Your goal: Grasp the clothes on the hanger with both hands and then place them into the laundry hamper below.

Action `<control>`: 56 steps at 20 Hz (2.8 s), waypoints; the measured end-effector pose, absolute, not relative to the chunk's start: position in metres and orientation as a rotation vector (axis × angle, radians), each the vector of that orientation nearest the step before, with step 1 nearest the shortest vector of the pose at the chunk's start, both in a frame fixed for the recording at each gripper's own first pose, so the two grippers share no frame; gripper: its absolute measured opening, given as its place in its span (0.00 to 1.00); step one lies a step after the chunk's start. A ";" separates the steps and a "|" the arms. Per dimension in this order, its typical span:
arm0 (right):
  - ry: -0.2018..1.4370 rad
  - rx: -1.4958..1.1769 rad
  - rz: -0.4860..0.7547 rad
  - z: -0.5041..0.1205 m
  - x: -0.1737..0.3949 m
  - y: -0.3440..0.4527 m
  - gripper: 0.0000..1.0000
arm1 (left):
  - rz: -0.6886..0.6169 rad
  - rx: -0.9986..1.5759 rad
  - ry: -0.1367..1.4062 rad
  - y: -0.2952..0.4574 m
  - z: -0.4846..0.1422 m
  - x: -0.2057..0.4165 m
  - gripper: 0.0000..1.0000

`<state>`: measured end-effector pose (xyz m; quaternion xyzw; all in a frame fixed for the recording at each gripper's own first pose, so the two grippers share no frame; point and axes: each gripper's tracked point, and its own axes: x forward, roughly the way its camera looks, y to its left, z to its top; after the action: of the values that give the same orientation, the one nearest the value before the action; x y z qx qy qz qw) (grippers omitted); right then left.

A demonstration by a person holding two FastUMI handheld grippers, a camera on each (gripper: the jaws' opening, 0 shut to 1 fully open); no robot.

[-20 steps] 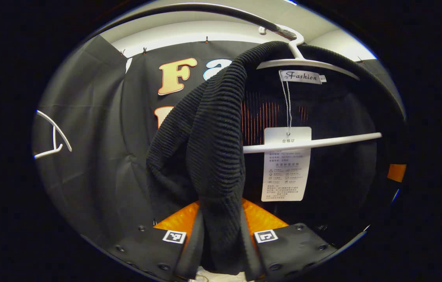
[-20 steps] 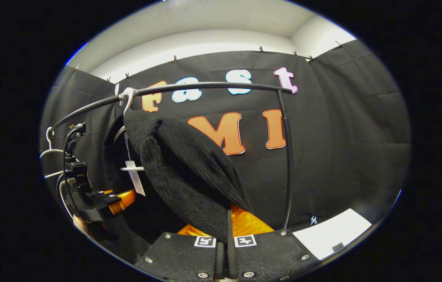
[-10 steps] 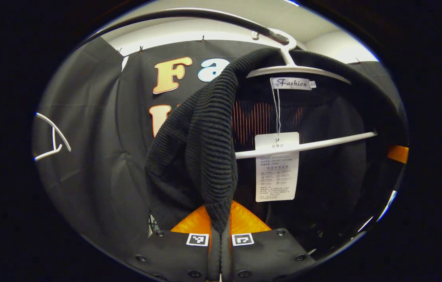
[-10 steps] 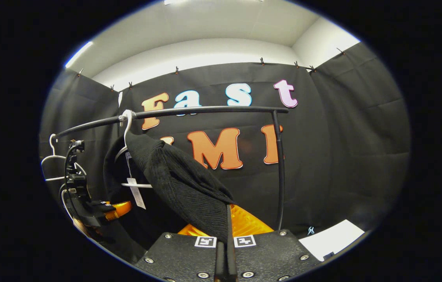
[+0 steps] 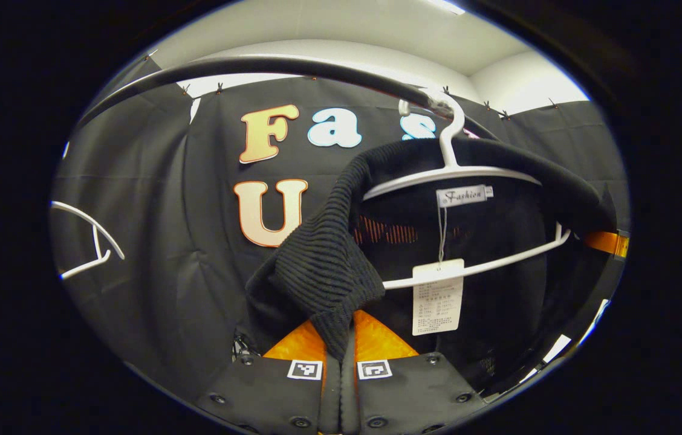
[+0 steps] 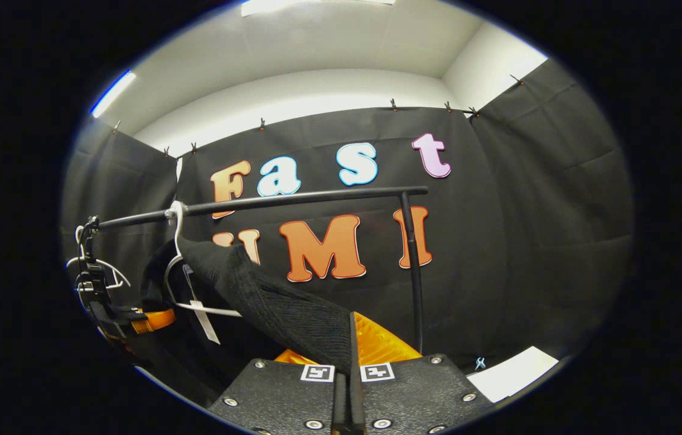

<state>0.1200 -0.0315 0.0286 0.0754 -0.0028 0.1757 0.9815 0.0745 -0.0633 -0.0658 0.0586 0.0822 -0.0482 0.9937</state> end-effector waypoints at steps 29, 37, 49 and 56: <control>0.297 0.455 0.369 -0.147 0.163 -0.004 0.01 | -0.071 0.138 0.099 -0.018 -0.032 0.092 0.07; 0.348 0.477 0.388 -0.175 0.155 0.049 0.01 | -0.036 0.122 0.062 0.027 0.004 0.104 0.07; 0.416 0.500 0.458 -0.194 0.142 0.133 0.01 | 0.075 0.116 -0.030 0.115 0.050 0.108 0.06; 0.460 0.478 0.451 -0.219 0.135 0.155 0.01 | 0.112 0.090 0.086 0.156 -0.005 0.098 0.07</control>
<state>0.1350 0.1550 -0.2188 0.2329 0.2238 0.2194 0.9206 0.0983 0.1561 -0.0047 0.0452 0.0428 0.0561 0.9965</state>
